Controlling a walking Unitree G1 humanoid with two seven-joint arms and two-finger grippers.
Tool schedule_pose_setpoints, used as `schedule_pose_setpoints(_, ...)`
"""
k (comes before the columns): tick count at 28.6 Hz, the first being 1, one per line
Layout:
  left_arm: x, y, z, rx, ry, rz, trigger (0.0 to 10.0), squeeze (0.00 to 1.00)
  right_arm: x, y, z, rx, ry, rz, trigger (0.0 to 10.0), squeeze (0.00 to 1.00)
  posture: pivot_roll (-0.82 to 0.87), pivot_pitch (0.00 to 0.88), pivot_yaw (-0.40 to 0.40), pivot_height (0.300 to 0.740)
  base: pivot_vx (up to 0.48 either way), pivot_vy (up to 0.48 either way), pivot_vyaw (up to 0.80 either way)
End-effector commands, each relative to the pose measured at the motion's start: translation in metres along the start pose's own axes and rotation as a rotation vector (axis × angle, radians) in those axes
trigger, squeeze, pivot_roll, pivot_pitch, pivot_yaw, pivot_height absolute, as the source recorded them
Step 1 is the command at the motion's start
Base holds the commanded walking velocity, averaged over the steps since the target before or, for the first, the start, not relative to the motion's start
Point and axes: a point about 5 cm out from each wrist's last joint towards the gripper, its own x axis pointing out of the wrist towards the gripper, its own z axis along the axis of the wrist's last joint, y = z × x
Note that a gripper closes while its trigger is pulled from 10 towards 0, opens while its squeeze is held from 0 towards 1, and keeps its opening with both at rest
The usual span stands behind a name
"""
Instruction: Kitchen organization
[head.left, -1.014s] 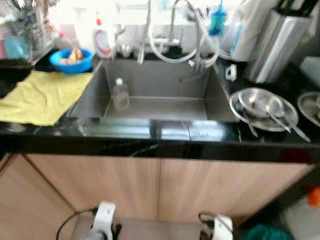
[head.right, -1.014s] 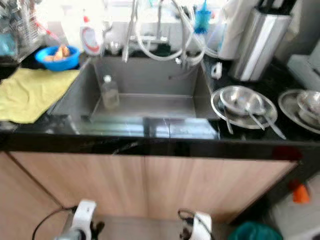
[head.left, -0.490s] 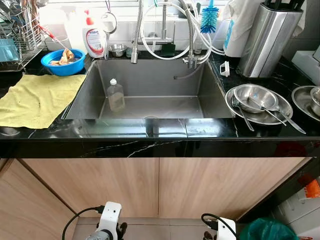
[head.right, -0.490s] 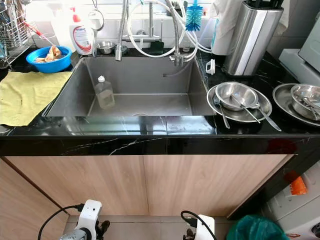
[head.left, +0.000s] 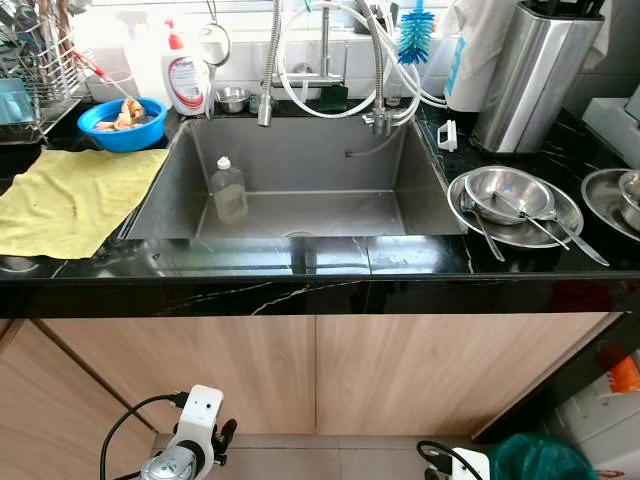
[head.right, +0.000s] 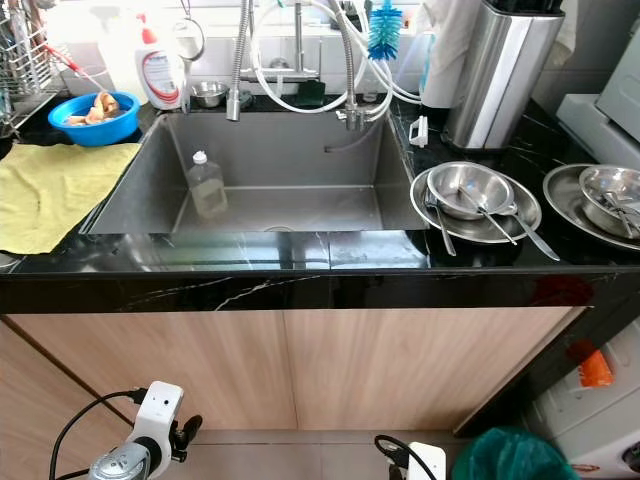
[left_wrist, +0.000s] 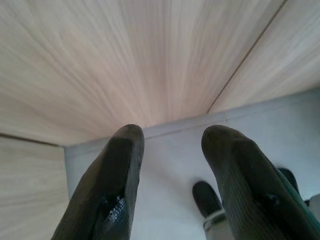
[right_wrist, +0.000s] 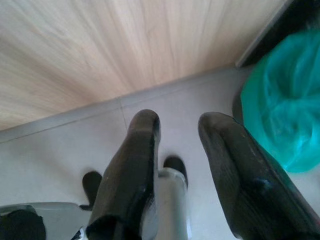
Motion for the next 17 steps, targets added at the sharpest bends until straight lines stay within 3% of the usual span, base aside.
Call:
schedule_pose_setpoints(1, -0.001, 0.009, 0.009, 0.002, -0.069, 0.014, 10.0, 0.00, -0.007, -0.028, 0.002, 0.008, -0.062, -0.031, 10.0, 0.00, -0.04, 0.000, 0.025, 0.740, 0.000, 0.000, 0.00)
schedule_pose_setpoints(2, -0.001, 0.012, 0.018, -0.002, -0.123, 0.016, 10.0, 0.00, -0.014, -0.051, 0.005, 0.003, -0.115, -0.050, 10.0, 0.00, -0.05, 0.000, 0.023, 0.740, 0.000, 0.000, 0.00)
schedule_pose_setpoints(5, -0.001, 0.014, 0.034, 0.004, -0.212, 0.009, 10.0, 0.00, -0.018, -0.064, 0.014, -0.023, -0.187, -0.067, 10.0, 0.00, -0.05, 0.000, 0.020, 0.740, 0.000, 0.000, 0.00)
schedule_pose_setpoints(7, -0.001, 0.014, 0.041, 0.011, -0.252, 0.007, 10.0, 0.00, -0.018, -0.066, 0.025, -0.033, -0.256, -0.073, 10.0, 0.00, -0.05, 0.000, 0.019, 0.740, 0.000, 0.000, 0.00)
schedule_pose_setpoints(9, -0.005, 0.014, 0.052, 0.012, -0.318, 0.022, 10.0, 0.00, -0.021, -0.064, 0.063, -0.053, -0.444, -0.077, 10.0, 0.00, -0.05, 0.000, 0.012, 0.740, 0.000, 0.000, 0.00)
schedule_pose_setpoints(13, -0.008, 0.013, 0.057, 0.007, -0.350, 0.026, 10.0, 0.00, -0.026, -0.061, 0.075, -0.059, -0.510, -0.070, 10.0, 0.00, -0.06, 0.000, 0.009, 0.740, 0.000, 0.000, 0.00)
schedule_pose_setpoints(17, -0.019, 0.013, 0.068, 0.004, -0.416, 0.060, 10.0, 0.00, -0.043, -0.052, 0.100, -0.108, -0.642, -0.072, 10.0, 0.00, -0.06, 0.000, 0.010, 0.740, 0.000, 0.000, 0.00)
